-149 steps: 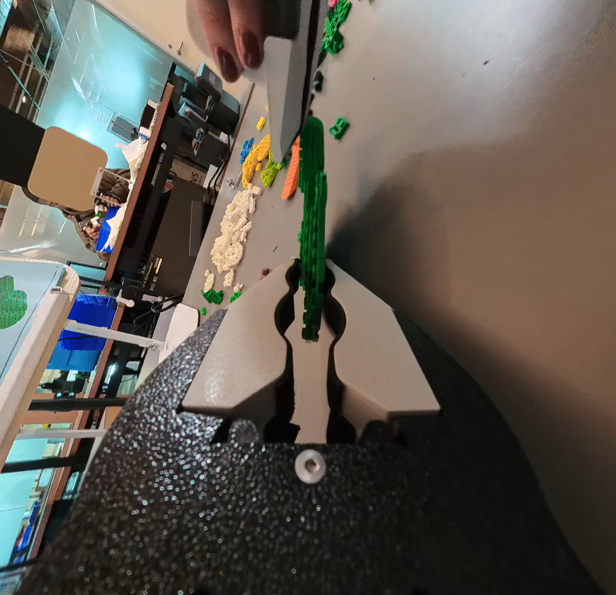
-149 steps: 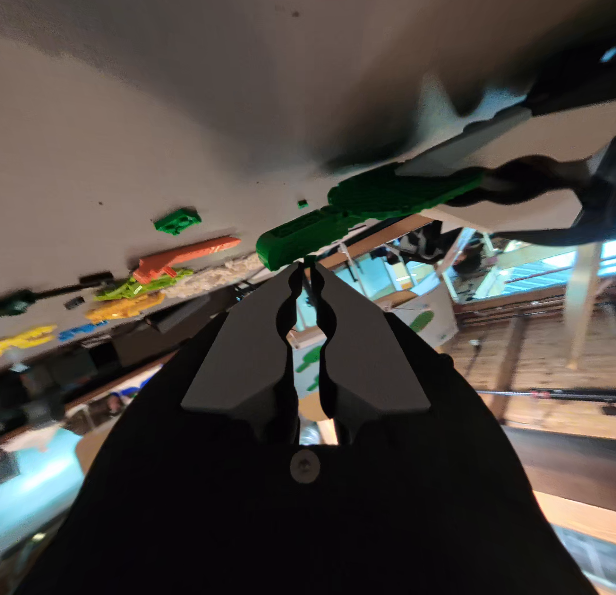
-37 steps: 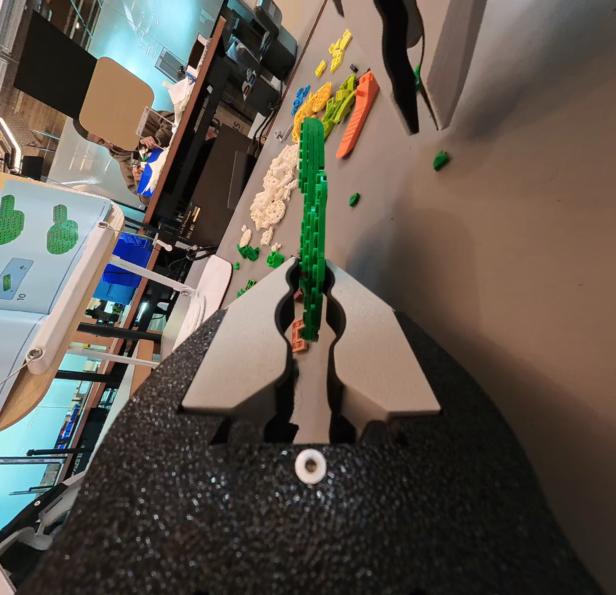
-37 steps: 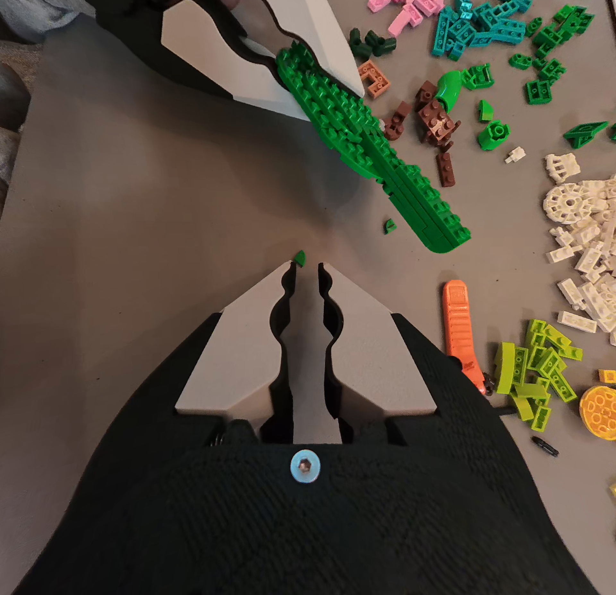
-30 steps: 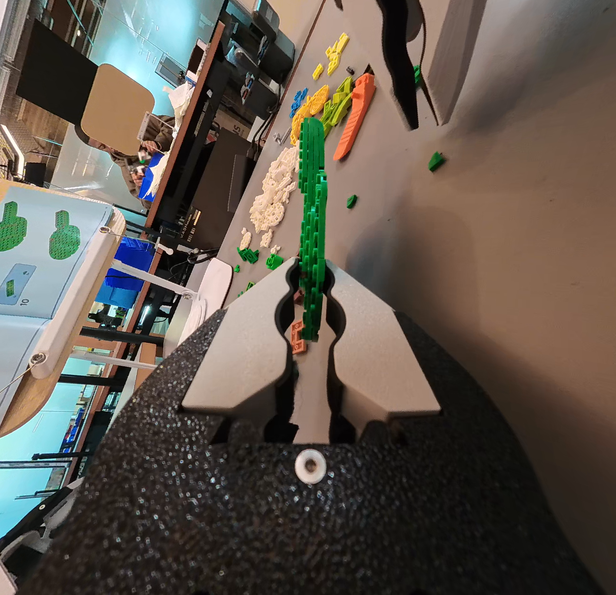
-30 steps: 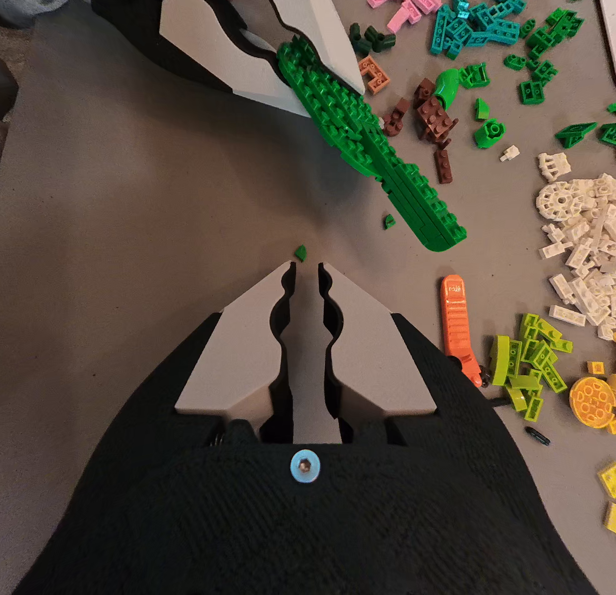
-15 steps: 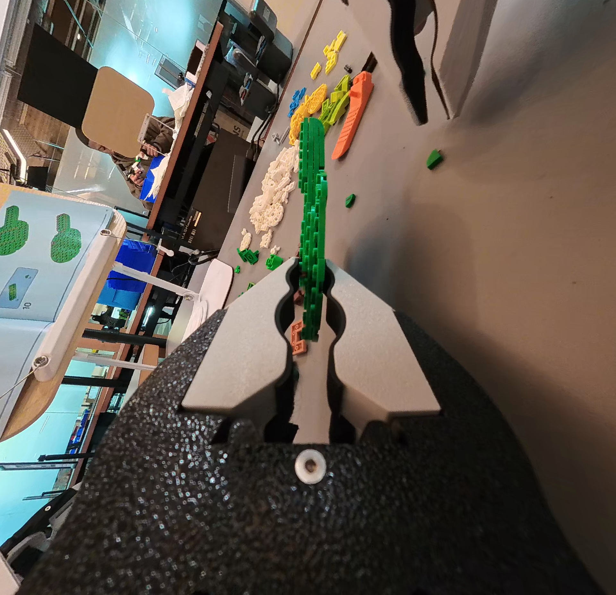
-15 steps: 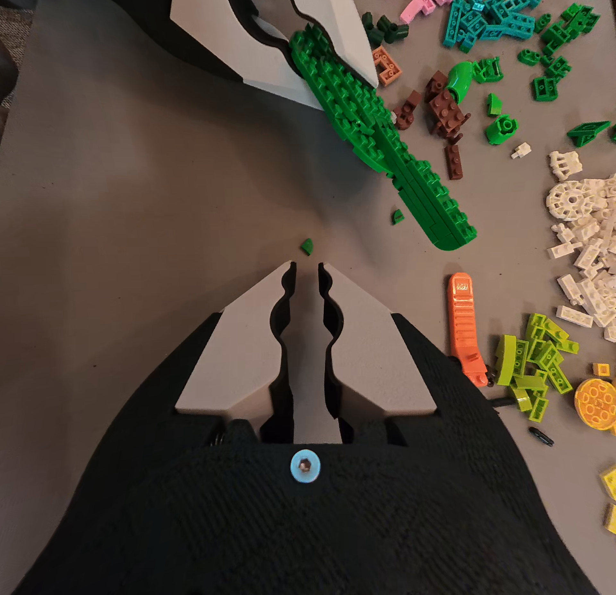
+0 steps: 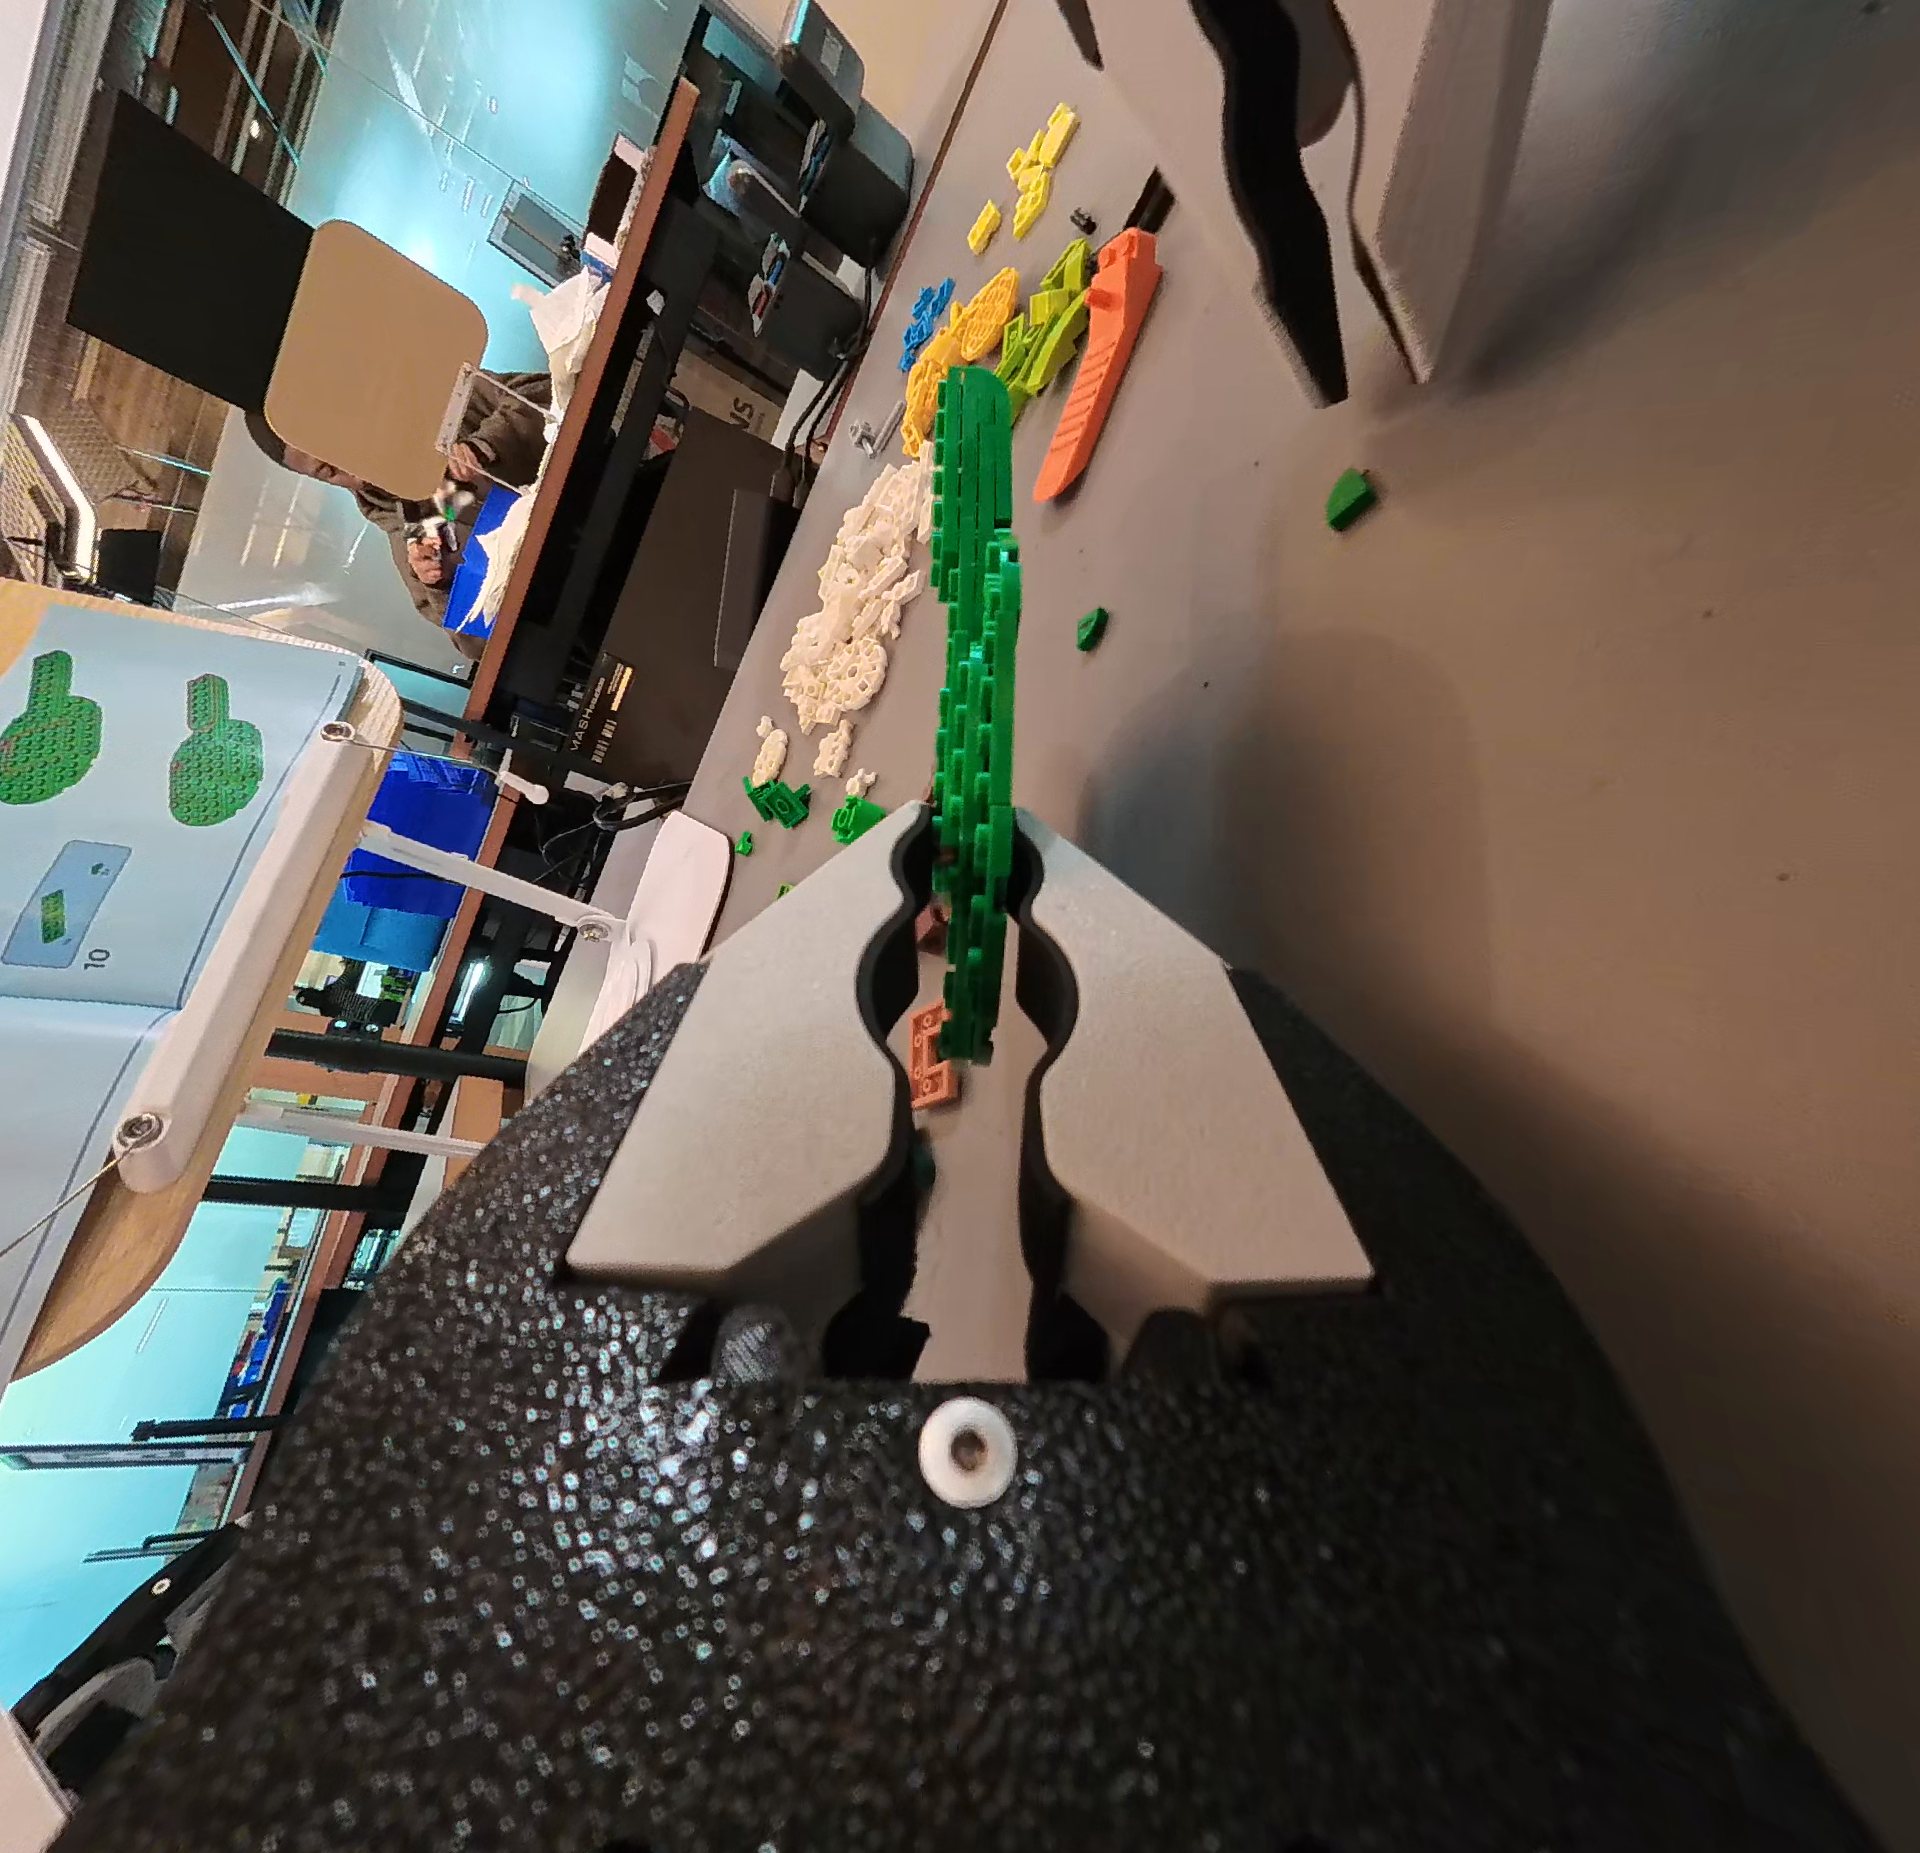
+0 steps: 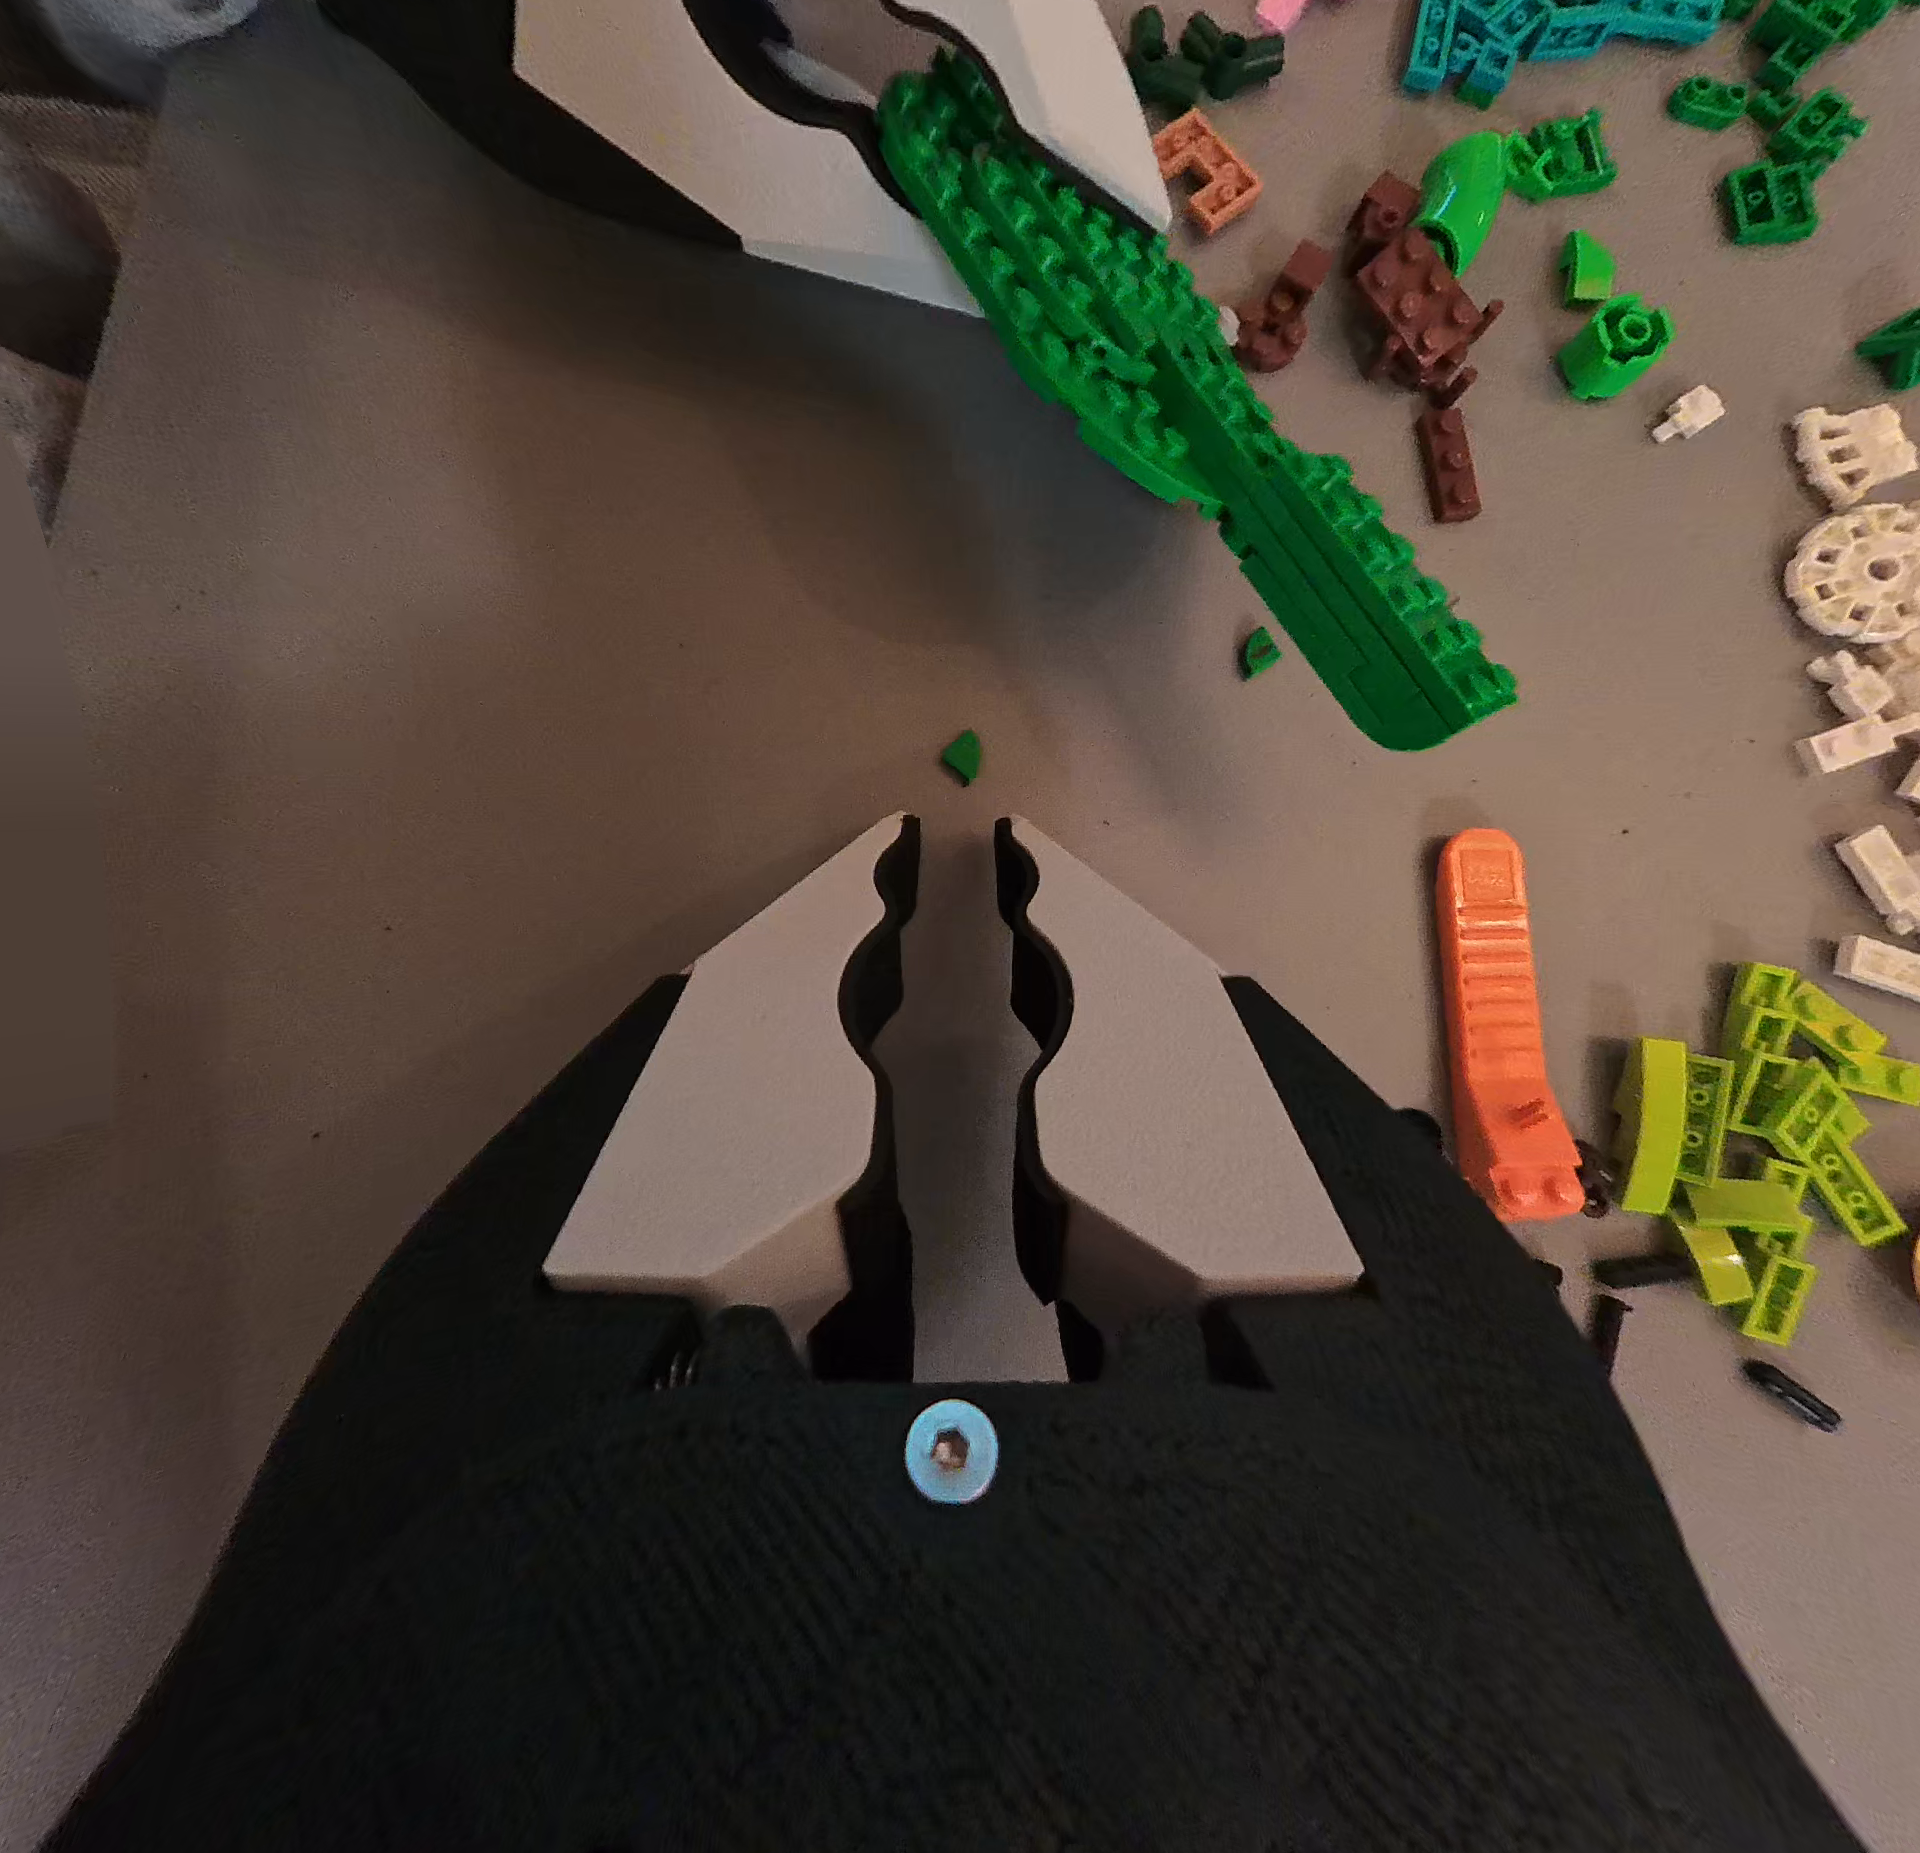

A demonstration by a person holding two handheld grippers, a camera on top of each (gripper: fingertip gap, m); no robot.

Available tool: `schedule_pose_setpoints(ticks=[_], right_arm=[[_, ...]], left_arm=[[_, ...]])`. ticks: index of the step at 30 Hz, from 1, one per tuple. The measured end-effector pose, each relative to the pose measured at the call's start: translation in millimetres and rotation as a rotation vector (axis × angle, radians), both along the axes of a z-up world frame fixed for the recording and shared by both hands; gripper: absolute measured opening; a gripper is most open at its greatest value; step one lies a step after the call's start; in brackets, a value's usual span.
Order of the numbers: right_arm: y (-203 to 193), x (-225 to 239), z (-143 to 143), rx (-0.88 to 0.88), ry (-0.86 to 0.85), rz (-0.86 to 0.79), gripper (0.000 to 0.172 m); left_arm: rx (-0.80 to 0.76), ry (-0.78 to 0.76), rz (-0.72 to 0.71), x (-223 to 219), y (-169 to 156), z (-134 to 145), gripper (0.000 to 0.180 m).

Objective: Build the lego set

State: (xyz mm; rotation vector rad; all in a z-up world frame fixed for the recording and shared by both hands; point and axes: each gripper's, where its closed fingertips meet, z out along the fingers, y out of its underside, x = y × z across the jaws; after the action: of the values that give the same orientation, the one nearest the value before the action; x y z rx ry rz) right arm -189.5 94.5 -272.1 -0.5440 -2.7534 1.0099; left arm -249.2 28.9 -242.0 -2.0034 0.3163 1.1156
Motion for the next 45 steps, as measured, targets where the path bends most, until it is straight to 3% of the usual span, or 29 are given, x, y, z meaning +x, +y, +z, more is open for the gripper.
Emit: schedule_pose_setpoints(ticks=[10, 21, 25, 45], right_arm=[[-3.3, -5.7, -1.6, 0.004, -0.004, -0.01, 0.012], [-12.0, -5.2, -5.0, 0.051, -0.108, -0.149, 0.012], [-12.8, -8.2, -5.6, 0.071, -0.07, -0.19, 0.011], [-9.0, -12.5, -5.5, 0.112, -0.001, -0.101, 0.009]], left_arm=[[-0.006, 0.005, -0.007, 0.8, 1.1, -0.1, 0.009], [-0.021, 0.029, -0.013, 1.8, 2.4, 0.0, 0.009], [-0.021, 0.028, -0.016, 2.2, 2.9, 0.0, 0.009], [-0.034, 0.033, -0.038, 5.4, 5.4, -2.5, 0.009]])
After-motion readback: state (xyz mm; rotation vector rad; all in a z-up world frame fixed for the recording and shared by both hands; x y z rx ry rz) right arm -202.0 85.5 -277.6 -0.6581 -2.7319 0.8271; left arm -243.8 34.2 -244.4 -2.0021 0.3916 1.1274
